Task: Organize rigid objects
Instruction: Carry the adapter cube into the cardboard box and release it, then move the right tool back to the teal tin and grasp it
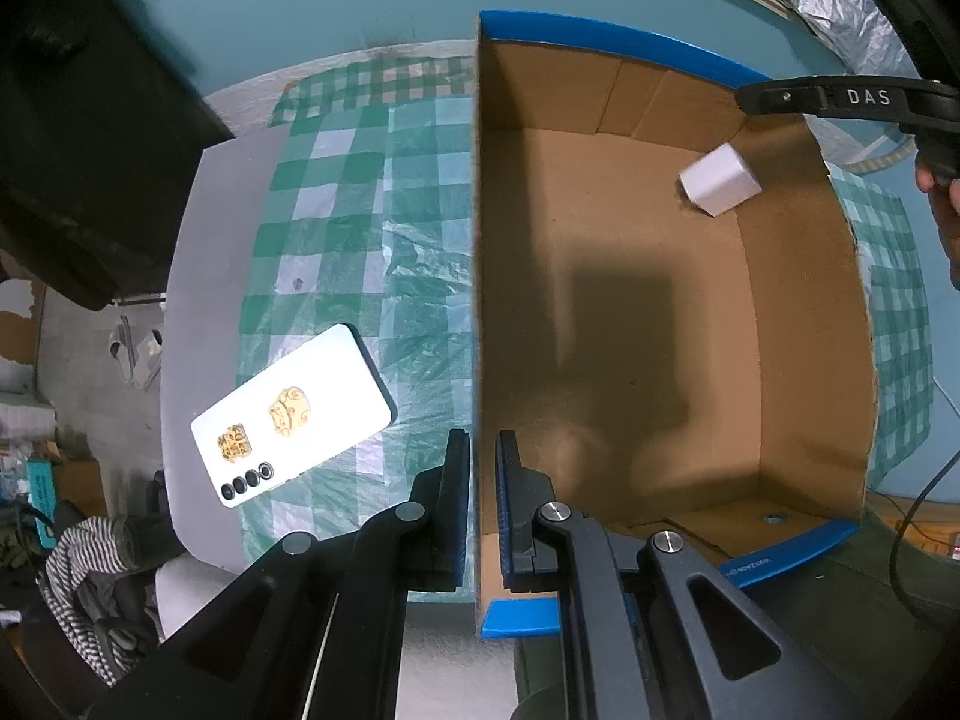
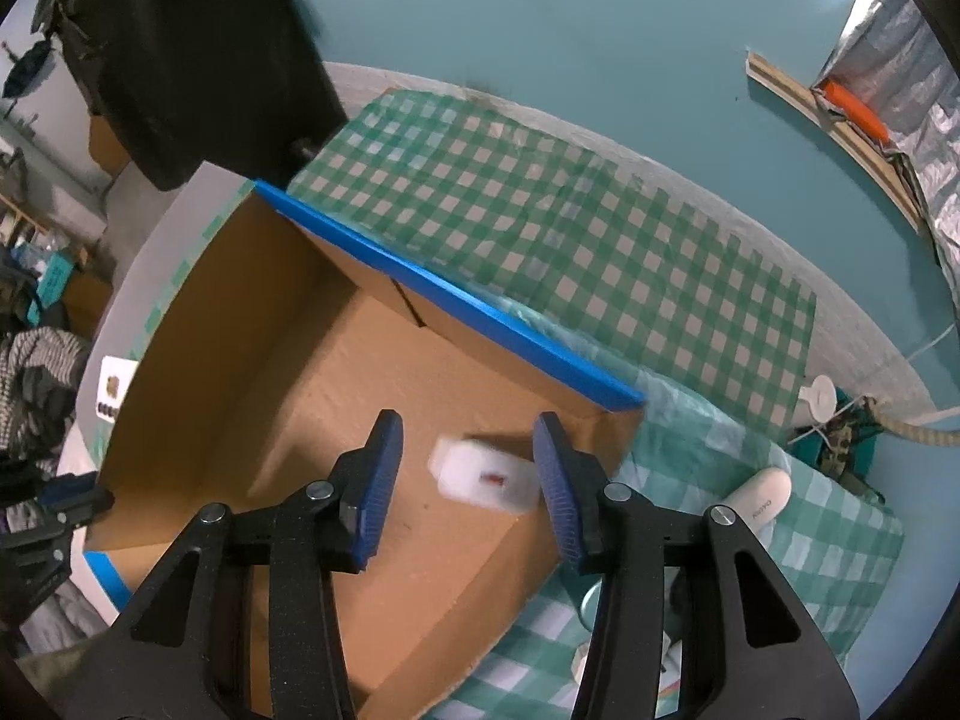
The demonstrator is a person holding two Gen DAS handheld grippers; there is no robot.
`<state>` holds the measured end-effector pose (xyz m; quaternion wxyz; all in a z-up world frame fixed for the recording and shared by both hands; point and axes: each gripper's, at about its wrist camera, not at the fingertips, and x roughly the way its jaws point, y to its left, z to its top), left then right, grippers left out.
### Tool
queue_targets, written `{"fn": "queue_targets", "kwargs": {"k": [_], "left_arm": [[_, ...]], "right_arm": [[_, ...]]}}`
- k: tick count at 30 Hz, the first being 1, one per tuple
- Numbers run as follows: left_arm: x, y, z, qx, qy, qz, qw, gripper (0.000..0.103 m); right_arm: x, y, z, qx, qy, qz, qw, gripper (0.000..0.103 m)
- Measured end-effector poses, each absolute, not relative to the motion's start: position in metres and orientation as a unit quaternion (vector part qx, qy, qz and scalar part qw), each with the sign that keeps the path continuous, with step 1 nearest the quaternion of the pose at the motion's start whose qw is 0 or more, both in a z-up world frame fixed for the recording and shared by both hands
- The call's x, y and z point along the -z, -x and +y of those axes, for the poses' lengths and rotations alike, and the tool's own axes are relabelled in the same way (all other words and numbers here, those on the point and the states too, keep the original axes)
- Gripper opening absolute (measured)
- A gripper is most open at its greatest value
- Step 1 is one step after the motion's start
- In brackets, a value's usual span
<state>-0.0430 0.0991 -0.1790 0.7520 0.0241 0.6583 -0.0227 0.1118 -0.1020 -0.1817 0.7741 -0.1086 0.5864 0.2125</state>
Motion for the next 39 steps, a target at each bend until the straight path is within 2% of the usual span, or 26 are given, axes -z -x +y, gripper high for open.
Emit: {"fn": "queue_targets", "kwargs": {"k": [12,24,39], "left_arm": [[0.178,0.044,0.097,0.021,-0.024,0.659,0.752,0.008],[0.177,0.044,0.096,0.02,-0.022,0.659,0.751,0.008],[0.176,0.045,0.098,0.017,-0.02,0.658,0.753,0.008]], "right_arm": [[0.165,-0.102,-0.109,-0.205,0.095,0.578,0.785,0.048],[0.136,-0.095,-0.149,-0.173,0.067,0.563,0.806,0.06],[0.156,-0.089,-0.197,-0.128,0.048,0.592,0.794,0.061]]}}
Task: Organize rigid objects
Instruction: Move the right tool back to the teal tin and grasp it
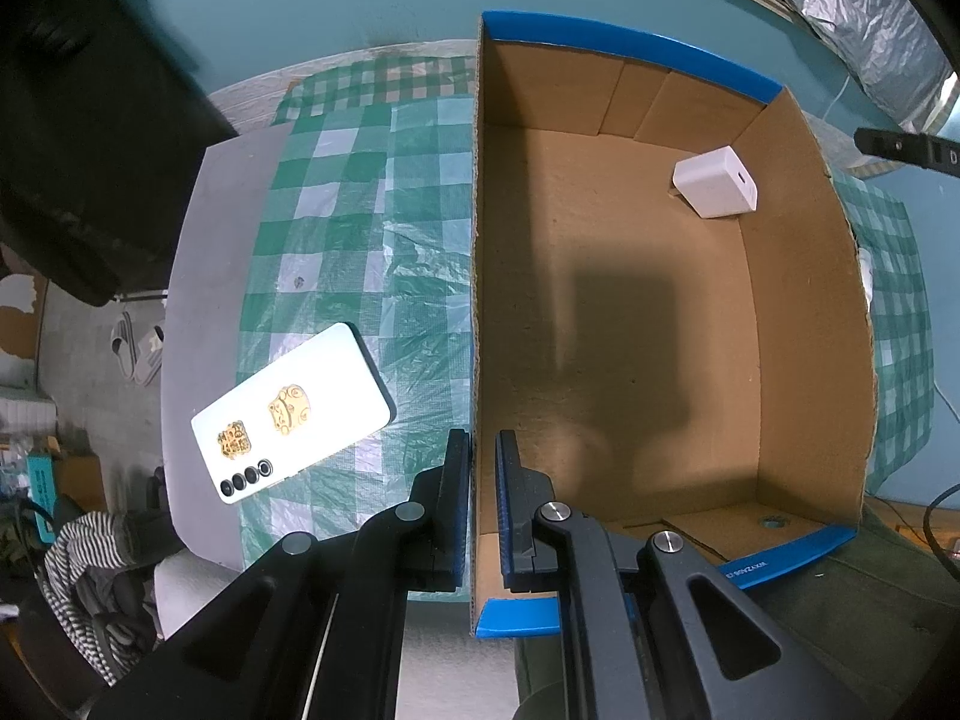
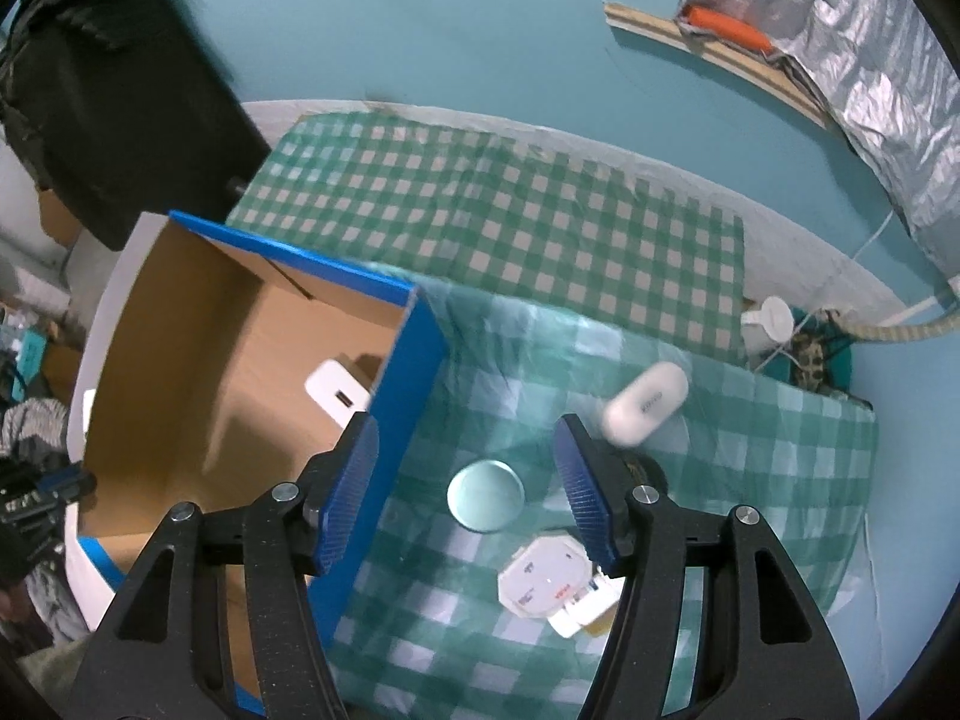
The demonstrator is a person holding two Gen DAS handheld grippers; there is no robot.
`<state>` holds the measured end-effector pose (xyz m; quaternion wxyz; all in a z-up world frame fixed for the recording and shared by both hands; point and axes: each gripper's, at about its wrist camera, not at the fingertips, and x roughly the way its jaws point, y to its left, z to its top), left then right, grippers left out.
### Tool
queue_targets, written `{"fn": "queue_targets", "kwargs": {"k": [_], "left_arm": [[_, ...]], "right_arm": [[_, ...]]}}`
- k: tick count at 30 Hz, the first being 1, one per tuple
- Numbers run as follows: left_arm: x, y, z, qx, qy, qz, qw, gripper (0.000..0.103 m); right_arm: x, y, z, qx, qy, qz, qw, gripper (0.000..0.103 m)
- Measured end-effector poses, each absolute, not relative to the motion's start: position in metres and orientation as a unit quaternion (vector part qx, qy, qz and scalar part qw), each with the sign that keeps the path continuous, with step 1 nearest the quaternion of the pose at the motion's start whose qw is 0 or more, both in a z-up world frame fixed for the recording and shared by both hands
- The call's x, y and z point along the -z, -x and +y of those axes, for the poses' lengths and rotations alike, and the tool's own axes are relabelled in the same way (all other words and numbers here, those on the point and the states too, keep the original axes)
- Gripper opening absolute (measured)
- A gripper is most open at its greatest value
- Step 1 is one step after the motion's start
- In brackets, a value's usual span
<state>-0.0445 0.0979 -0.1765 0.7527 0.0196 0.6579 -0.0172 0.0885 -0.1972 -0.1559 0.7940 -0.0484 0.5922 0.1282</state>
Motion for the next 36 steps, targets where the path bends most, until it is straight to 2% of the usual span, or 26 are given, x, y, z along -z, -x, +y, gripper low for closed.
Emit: {"fn": "queue_targets", "kwargs": {"k": [20,36], "left_arm": [[0.177,0.044,0.099,0.015,-0.019,0.659,0.752,0.008],[0.178,0.045,0.097,0.013,-0.021,0.66,0.751,0.008]], "right_arm": [[0.202,-0.081,-0.221,-0.104,0.017,0.632,0.768,0.061],[0.247,-0.079,-0.211,-0.108,0.035,0.65,0.752,0.061]]}}
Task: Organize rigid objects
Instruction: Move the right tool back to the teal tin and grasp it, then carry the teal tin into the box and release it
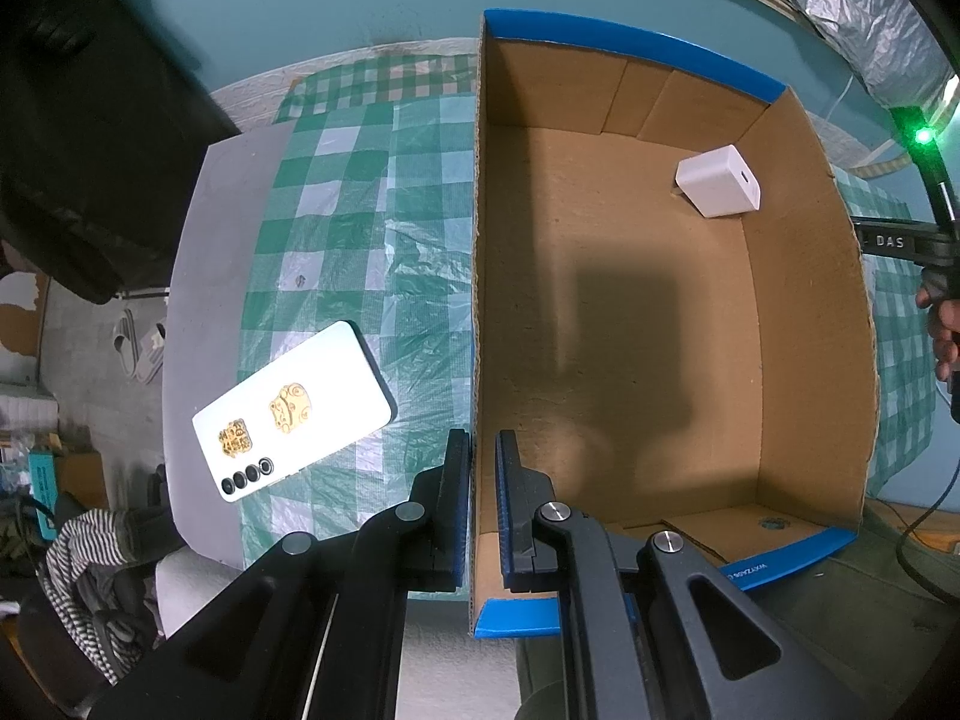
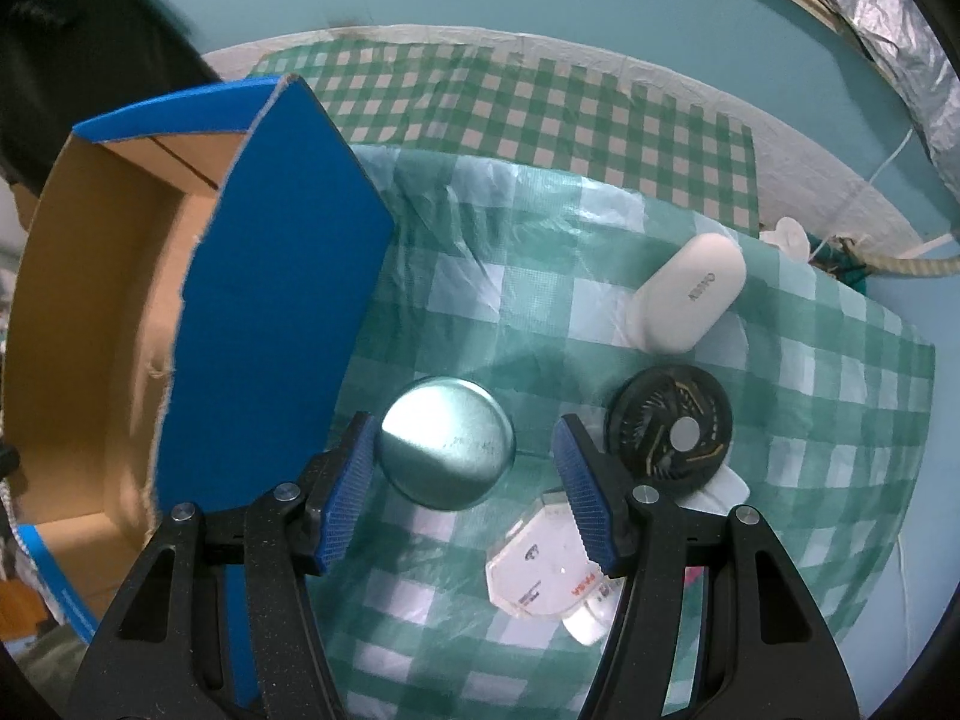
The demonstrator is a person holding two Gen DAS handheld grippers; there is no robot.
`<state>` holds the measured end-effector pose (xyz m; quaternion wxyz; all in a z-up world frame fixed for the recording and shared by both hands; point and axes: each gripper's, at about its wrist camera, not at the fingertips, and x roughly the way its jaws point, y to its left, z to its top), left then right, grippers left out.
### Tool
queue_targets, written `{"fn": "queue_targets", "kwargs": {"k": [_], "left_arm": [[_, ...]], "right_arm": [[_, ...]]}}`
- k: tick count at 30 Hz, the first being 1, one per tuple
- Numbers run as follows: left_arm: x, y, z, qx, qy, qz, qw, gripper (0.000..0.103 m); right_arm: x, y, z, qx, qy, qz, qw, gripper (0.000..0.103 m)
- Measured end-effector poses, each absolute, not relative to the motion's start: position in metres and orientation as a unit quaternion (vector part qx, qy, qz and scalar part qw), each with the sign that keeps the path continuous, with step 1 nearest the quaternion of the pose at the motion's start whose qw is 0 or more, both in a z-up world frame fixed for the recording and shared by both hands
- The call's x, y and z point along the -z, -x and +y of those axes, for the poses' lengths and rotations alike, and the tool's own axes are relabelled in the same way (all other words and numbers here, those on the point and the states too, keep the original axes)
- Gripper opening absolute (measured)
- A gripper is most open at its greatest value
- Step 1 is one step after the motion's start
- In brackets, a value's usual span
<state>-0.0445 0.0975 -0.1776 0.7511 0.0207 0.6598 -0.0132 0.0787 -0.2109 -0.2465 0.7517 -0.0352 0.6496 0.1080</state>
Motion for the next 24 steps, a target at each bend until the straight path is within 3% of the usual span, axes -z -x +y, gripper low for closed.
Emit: {"fn": "queue_targets", "kwargs": {"k": [5,10,24], "left_arm": [[0.178,0.045,0.097,0.013,-0.021,0.66,0.751,0.008],[0.178,0.045,0.097,0.012,-0.02,0.659,0.752,0.008],[0.178,0.044,0.097,0.013,-0.02,0.66,0.751,0.008]], "right_arm": [[0.255,-0.078,-0.209,-0.109,0.046,0.644,0.756,0.06],[0.257,-0.075,-0.205,-0.117,0.053,0.633,0.764,0.046],[0.237,-0.074,-0.201,-0.121,0.057,0.62,0.773,0.044]]}}
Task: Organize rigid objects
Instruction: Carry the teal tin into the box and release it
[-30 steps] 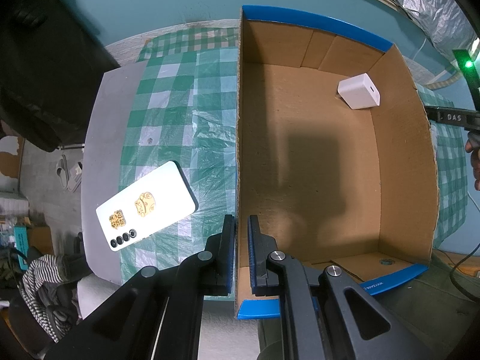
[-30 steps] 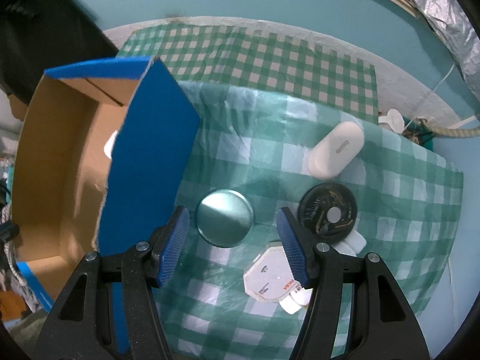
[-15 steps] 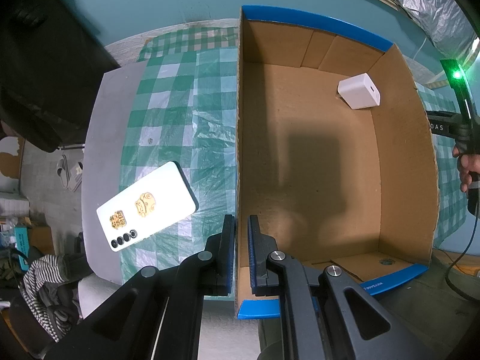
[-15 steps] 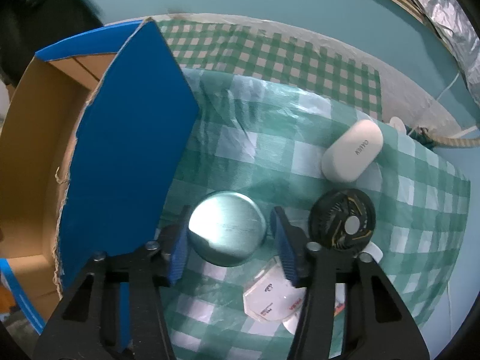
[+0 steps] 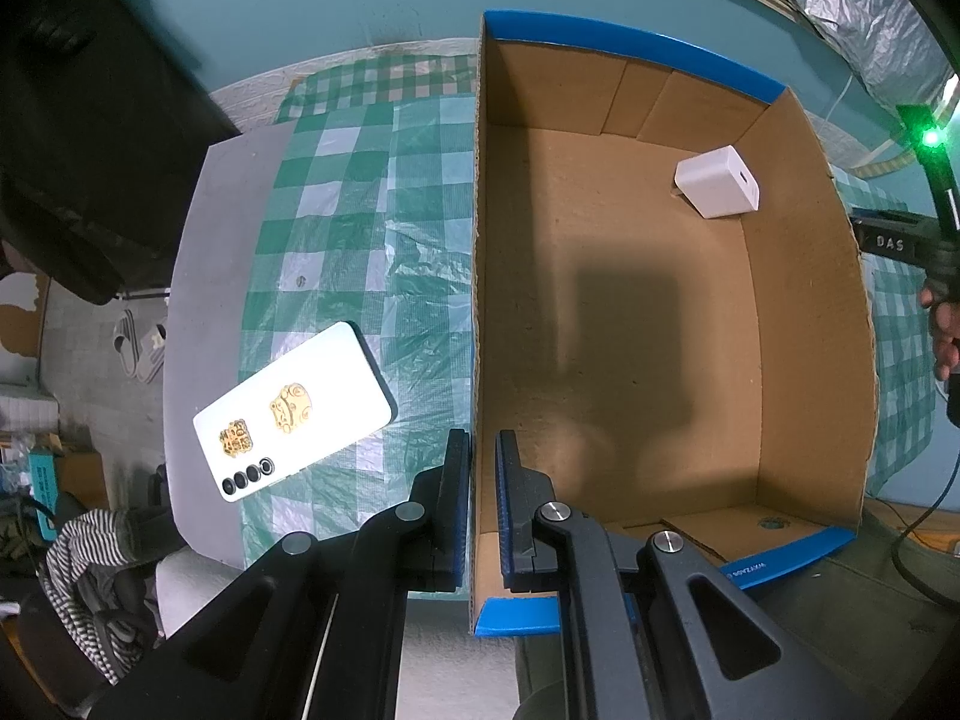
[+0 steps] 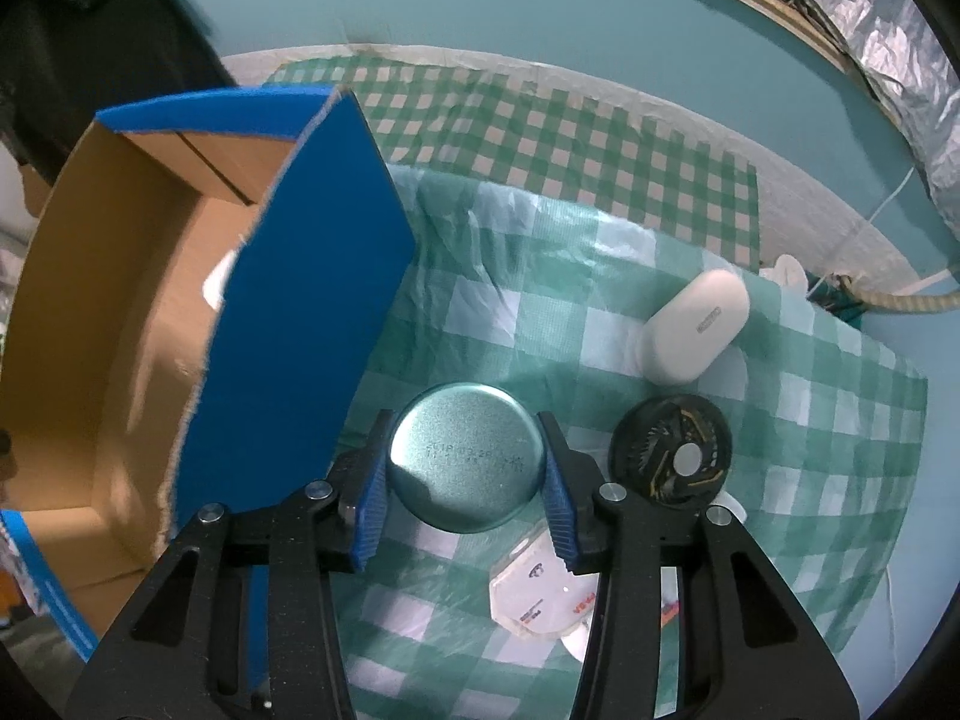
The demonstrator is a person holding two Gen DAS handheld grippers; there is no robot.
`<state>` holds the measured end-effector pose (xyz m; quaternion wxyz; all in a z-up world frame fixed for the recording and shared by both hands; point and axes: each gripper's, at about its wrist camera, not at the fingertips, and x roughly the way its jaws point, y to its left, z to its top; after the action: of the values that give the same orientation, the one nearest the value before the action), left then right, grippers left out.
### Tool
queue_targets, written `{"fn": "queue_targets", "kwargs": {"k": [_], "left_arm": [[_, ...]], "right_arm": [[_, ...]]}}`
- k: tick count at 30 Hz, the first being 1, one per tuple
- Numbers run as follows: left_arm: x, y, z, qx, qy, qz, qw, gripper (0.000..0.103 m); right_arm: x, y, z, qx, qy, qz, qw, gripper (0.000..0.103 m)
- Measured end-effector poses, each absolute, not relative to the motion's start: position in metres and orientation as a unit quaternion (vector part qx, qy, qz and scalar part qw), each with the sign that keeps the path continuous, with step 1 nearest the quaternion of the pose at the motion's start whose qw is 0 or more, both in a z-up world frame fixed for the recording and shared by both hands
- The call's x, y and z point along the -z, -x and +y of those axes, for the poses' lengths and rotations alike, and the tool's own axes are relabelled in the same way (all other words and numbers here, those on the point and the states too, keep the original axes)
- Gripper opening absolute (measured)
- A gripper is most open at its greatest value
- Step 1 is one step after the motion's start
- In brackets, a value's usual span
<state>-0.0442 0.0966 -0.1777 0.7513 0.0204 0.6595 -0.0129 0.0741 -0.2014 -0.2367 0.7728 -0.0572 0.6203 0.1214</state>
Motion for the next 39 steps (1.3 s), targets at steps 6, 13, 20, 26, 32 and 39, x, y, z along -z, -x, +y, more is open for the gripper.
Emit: {"fn": "queue_targets", "kwargs": {"k": [6,13,20,26,32,39], "left_arm": [[0.178,0.044,0.097,0.013,-0.02,0.659,0.751,0.008],[0.178,0.044,0.097,0.012,-0.02,0.659,0.751,0.008],[0.177,0.044,0.097,0.012,-0.02,0.66,0.751,0.008],[0.177,0.044,0.097,0.012,-0.02,0.66,0.751,0.008],[0.177,0.044,0.096,0.012,-0.02,0.66,0.751,0.008],[0.176,0.043,0.097,0.012,-0.022,0.66,0.751,0.008]], "right_arm": [[0.215,-0.075,-0.2,-0.126,0.063,0.611,0.779,0.044],[0.187,-0.079,-0.193,-0.137,0.067,0.6,0.785,0.044],[0.158,-0.079,-0.178,-0.154,0.073,0.583,0.794,0.044],[0.144,-0.082,-0.165,-0.161,0.08,0.573,0.8,0.044],[0.132,-0.081,-0.152,-0.178,0.082,0.56,0.805,0.044],[0.137,-0.078,-0.132,-0.2,0.091,0.559,0.8,0.044]]}}
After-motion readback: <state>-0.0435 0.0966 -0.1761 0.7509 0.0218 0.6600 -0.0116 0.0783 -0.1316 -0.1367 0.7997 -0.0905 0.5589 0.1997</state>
